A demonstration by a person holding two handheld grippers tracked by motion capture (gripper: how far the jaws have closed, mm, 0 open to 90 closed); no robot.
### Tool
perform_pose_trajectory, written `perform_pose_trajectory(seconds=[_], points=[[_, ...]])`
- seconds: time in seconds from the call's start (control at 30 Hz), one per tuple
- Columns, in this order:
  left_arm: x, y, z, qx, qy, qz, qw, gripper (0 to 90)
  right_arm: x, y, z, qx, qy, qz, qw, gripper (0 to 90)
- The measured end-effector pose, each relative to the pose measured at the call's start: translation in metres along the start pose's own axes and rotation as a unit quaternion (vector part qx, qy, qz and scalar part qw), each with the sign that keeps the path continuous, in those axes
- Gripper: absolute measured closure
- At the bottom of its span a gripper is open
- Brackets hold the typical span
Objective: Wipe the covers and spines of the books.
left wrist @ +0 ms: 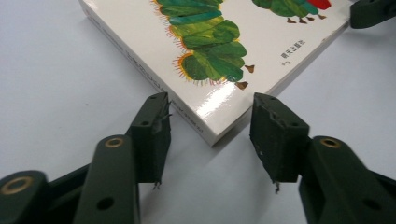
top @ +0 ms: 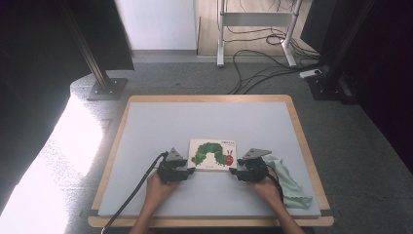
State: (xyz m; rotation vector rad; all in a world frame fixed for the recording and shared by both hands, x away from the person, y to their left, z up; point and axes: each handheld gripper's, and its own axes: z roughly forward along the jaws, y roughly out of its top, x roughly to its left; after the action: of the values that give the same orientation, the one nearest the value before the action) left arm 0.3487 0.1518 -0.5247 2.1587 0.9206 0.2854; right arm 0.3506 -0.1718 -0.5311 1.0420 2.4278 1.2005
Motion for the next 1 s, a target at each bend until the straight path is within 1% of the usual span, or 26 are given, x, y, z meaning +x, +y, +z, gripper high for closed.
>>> perform_pose_trajectory(seconds=[0.1, 0.17, 0.23, 0.27, 0.33, 0.37, 0.43, 0.53, 0.6, 0.63, 0.7, 0.77, 0.8, 0.83, 1.0], points=[[0.0, 0.0, 0.0, 0.005, 0.011, 0.006, 0.9999, 39.3, 0.0, 0.0, 0.0, 0.0, 0.001, -0.002, 1.0, 43.6], [-0.001, -0.001, -0.001, 0.01, 0.02, 0.011, 0.9997, 31.0, 0.001, 0.0, 0.0, 0.0, 0.0, -0.005, 1.0, 39.7], [0.0, -0.001, -0.004, 0.013, 0.016, 0.009, 0.9997, 28.4, 0.003, 0.0, -0.001, 0.002, -0.006, -0.009, 0.9999, 35.6], [0.0, -0.001, -0.005, 0.014, 0.016, 0.009, 0.9997, 25.4, 0.004, 0.0, -0.002, -0.001, -0.003, -0.011, 0.9999, 34.7], [-0.001, -0.001, -0.008, 0.017, 0.017, 0.015, 0.9996, 19.0, 0.005, 0.001, -0.005, -0.007, -0.004, -0.011, 0.9999, 30.0], [-0.002, -0.001, -0.01, 0.019, 0.018, 0.021, 0.9994, 17.8, 0.006, 0.001, -0.007, -0.008, -0.004, -0.013, 0.9999, 28.3], [-0.004, -0.001, -0.014, 0.022, 0.02, 0.029, 0.9991, 13.9, 0.007, 0.003, -0.012, -0.011, -0.007, -0.019, 0.9997, 24.3], [-0.005, -0.001, -0.021, 0.016, 0.02, 0.031, 0.9992, 11.8, 0.009, 0.004, -0.02, -0.015, -0.01, -0.027, 0.9995, 17.9], [-0.006, 0.0, -0.029, 0.011, 0.022, 0.033, 0.9991, 9.0, 0.009, 0.005, -0.026, -0.017, -0.017, -0.033, 0.9992, 12.9], [-0.006, 0.0, -0.031, 0.009, 0.022, 0.035, 0.9991, 4.8, 0.008, 0.004, -0.031, -0.017, -0.021, -0.033, 0.9991, 12.3], [-0.007, 0.0, -0.036, 0.006, 0.023, 0.038, 0.999, 0.0, 0.007, 0.003, -0.037, -0.018, -0.026, -0.03, 0.999, 10.5], [-0.007, -0.001, -0.043, -0.002, 0.029, 0.042, 0.9987, 0.0, 0.006, 0.002, -0.044, -0.018, -0.034, -0.03, 0.9988, 5.4], [-0.007, -0.002, -0.046, -0.005, 0.028, 0.042, 0.9987, 0.0, 0.005, 0.001, -0.048, -0.018, -0.041, -0.029, 0.9986, 1.6], [-0.007, -0.003, -0.049, -0.008, 0.029, 0.042, 0.9987, 0.0, 0.004, 0.0, -0.052, -0.016, -0.046, -0.028, 0.9984, 0.0], [-0.005, -0.008, -0.063, -0.014, 0.039, 0.045, 0.9981, 0.0, -0.001, -0.008, -0.071, -0.015, -0.067, -0.032, 0.9971, 0.0]])
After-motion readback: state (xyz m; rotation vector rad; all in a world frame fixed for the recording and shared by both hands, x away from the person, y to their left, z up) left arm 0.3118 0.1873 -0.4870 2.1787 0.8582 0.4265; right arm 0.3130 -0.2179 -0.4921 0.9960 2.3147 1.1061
